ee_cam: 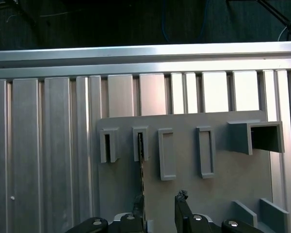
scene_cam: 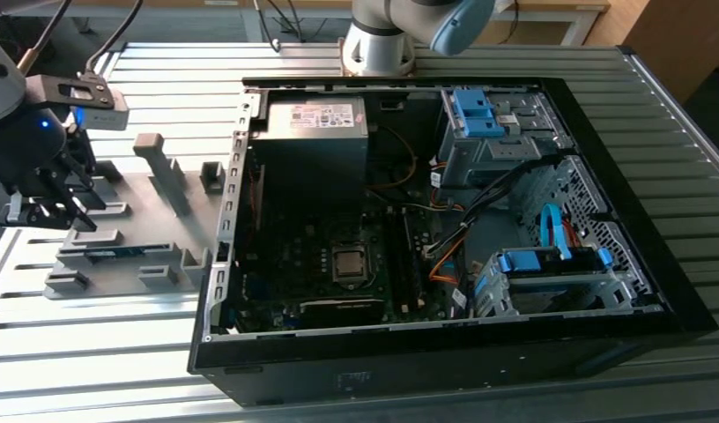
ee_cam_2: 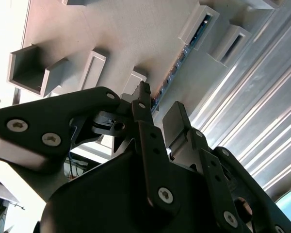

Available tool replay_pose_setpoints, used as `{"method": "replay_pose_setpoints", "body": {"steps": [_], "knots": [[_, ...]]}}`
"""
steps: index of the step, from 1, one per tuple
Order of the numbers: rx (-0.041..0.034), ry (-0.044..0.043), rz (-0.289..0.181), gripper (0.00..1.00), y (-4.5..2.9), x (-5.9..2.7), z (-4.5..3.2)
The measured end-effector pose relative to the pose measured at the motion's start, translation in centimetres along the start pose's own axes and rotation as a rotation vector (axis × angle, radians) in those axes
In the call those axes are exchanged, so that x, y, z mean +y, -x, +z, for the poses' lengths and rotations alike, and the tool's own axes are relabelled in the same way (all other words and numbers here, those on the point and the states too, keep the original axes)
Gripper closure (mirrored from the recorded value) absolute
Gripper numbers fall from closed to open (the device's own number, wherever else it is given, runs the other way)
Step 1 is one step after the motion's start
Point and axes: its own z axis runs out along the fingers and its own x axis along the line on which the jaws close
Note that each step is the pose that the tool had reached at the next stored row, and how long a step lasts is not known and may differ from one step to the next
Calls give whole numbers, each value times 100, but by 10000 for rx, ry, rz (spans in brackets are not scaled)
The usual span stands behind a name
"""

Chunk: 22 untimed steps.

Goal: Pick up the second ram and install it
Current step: 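Pick up the second ram and move it above second insertion slot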

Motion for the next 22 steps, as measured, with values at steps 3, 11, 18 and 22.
{"method": "replay_pose_setpoints", "body": {"steps": [3,11,18,22], "knots": [[-3,0,0,62,-1,1,5],[-57,-8,-4,62,-2,1,25],[-57,-9,-4,62,-3,0,56],[-55,-6,-4,62,-6,0,80]]}}
